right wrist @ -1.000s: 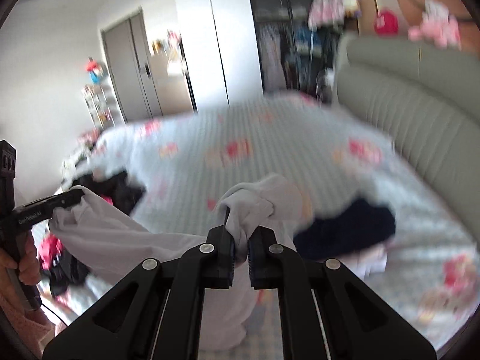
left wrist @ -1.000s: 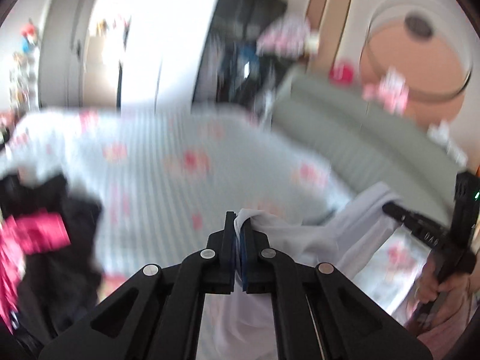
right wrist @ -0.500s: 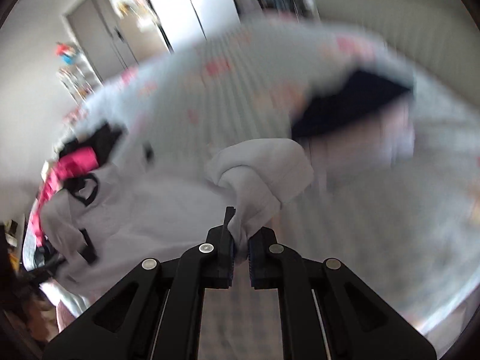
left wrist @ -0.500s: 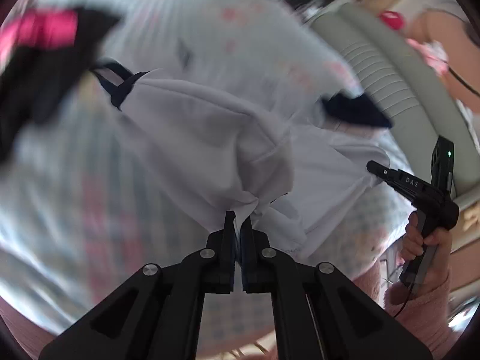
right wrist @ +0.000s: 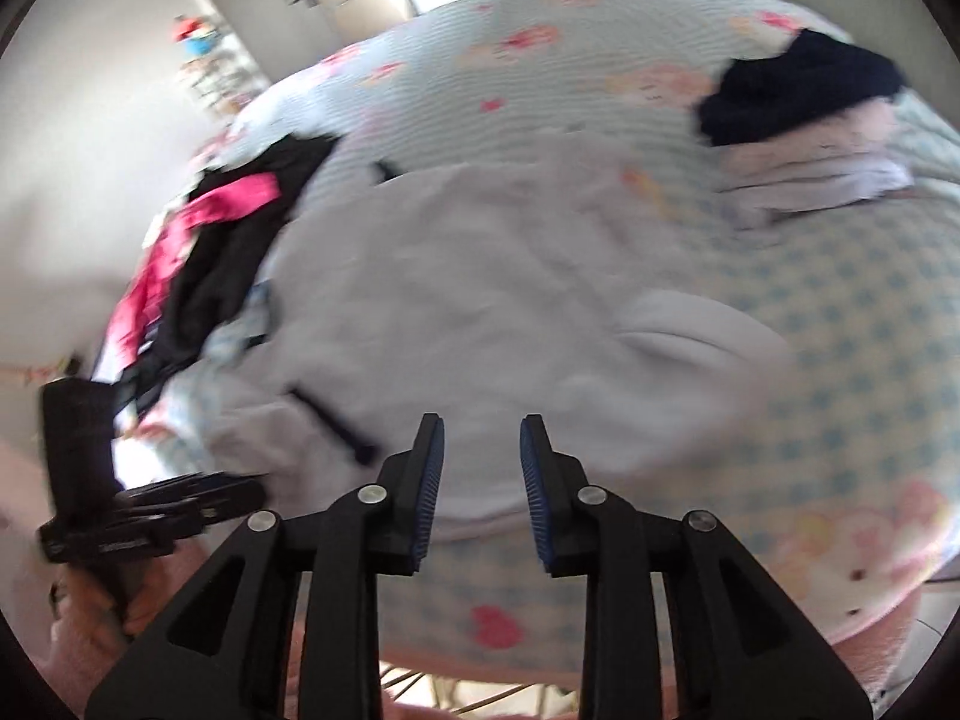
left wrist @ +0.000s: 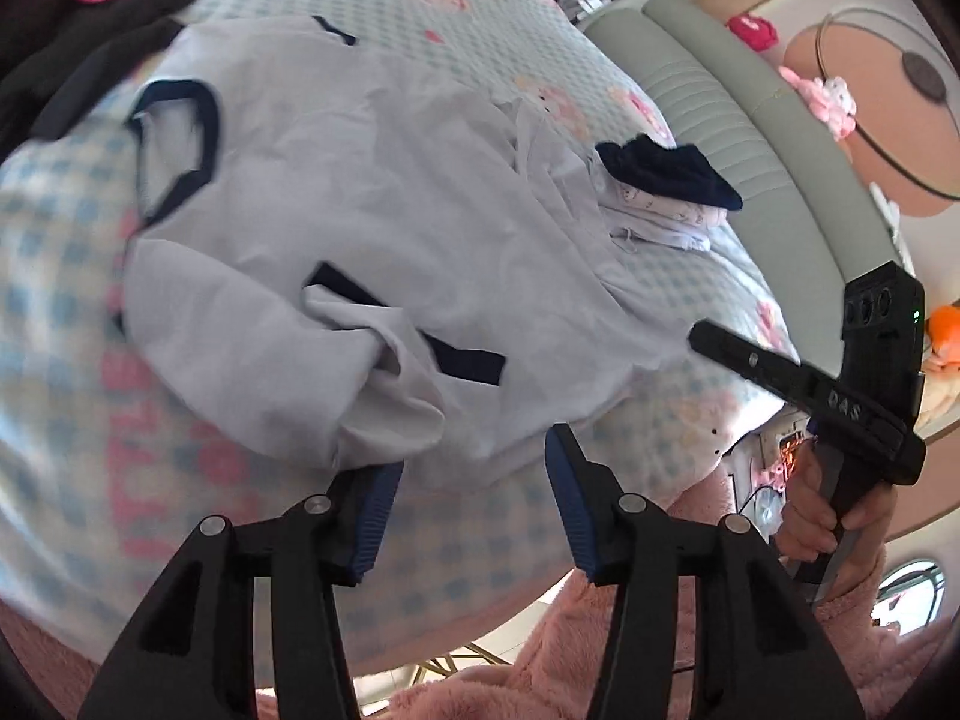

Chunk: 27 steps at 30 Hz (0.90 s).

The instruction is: Fold clothes

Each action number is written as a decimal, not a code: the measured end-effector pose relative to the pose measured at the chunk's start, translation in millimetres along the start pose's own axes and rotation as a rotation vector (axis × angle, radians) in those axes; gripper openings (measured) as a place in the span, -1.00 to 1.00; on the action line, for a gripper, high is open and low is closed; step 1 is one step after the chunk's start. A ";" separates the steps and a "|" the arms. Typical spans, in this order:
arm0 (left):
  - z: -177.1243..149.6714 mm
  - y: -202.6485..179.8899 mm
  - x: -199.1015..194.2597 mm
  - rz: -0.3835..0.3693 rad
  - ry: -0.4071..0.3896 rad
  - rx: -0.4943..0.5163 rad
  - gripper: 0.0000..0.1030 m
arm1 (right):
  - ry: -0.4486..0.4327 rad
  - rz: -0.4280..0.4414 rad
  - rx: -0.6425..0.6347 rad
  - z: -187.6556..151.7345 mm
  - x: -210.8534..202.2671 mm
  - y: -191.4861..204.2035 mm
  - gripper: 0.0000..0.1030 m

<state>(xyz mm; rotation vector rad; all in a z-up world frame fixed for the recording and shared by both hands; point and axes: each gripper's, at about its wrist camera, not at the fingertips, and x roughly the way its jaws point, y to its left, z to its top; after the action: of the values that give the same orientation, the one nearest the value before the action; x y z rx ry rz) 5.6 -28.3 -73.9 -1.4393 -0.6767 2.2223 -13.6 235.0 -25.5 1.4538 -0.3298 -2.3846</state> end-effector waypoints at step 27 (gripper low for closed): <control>16.6 47.1 22.2 0.161 0.027 -0.085 -0.68 | 0.133 -0.119 -0.205 -32.5 83.7 63.0 -0.94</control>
<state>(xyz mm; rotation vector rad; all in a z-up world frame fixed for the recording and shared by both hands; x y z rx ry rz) -21.7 -56.2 -112.1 -1.6145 -0.6756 2.3156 -10.5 143.4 -85.8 1.5622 0.0334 -2.3166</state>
